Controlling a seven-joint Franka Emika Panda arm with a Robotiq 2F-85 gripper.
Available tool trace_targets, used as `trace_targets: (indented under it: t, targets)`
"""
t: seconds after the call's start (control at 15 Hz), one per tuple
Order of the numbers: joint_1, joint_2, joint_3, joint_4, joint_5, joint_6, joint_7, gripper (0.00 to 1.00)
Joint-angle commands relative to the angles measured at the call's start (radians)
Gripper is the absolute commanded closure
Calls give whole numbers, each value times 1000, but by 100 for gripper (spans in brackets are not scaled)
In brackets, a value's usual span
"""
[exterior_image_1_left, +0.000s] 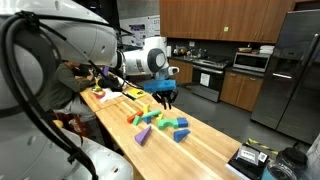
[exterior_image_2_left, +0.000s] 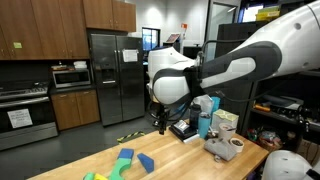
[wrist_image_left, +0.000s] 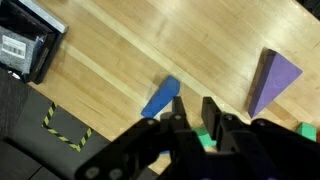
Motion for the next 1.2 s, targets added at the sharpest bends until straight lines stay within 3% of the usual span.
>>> trace_targets:
  t: [0.0,0.67,1.13]
  targets:
    - [4,53,9,45,14,32,-11,100]
    - [-7,243,-2,125,41,91,-33,100]
    - [-13,311,-4,136,89,104,-49,100]
